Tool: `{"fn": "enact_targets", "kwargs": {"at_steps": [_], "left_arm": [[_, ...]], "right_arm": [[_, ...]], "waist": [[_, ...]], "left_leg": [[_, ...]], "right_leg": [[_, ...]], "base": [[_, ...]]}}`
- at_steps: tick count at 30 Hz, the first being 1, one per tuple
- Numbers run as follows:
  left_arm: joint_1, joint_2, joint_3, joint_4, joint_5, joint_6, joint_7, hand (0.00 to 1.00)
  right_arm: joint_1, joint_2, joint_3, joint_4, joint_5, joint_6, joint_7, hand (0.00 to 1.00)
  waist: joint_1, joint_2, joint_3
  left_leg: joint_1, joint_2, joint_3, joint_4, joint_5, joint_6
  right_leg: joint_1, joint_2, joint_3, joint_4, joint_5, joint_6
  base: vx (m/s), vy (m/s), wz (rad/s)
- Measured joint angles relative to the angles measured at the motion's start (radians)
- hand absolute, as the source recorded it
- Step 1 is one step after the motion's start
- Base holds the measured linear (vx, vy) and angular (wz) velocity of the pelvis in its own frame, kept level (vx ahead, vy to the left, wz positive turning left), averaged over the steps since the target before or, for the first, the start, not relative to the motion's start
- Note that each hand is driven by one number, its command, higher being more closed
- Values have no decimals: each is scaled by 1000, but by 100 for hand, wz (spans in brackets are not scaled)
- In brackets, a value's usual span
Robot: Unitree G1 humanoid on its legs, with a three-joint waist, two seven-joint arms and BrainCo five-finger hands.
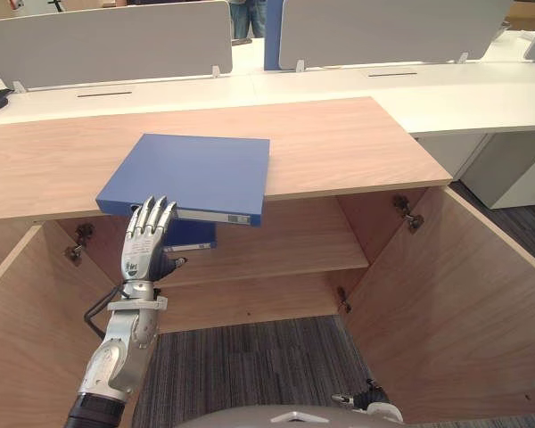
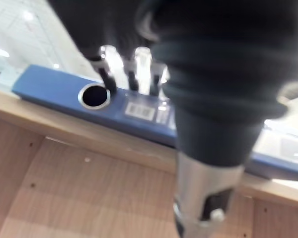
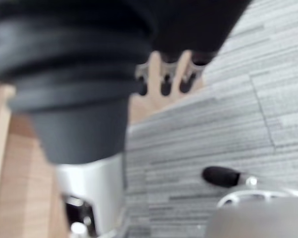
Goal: Walk over to the cabinet, pick up the folder, carry it to the office cabinet, place the folder inside the office cabinet, then close the office cabinet door
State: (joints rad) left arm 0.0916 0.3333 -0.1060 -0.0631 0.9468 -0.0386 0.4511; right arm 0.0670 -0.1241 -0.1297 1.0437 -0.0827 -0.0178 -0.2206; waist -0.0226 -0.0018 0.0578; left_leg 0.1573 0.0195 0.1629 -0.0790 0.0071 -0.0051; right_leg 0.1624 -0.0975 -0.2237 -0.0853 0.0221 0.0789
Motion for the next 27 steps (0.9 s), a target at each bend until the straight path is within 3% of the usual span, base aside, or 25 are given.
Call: {"fn": "enact_targets", "kwargs": {"at_steps": [11,27], "left_arm": [[13,0,-11,-21,-2,-3,0,0],[90,-3,-11,-162,-42,-44,3,0]], "right_arm": [[-1,1,-19,7,6,1,0,0],[-2,1,-8,33,6,1,0,0]], "waist": [[-5,0,0],[-5,1,-9]], "left_leg": [[0,0,15,0,-3,3],[2,-1,17,0,-3,3]], "right_leg": [[-8,0,16,-1,5,0],[-9,-1,18,-1,7,0]], "base": [[-17,-6,-4],[-2,-1,0]]}}
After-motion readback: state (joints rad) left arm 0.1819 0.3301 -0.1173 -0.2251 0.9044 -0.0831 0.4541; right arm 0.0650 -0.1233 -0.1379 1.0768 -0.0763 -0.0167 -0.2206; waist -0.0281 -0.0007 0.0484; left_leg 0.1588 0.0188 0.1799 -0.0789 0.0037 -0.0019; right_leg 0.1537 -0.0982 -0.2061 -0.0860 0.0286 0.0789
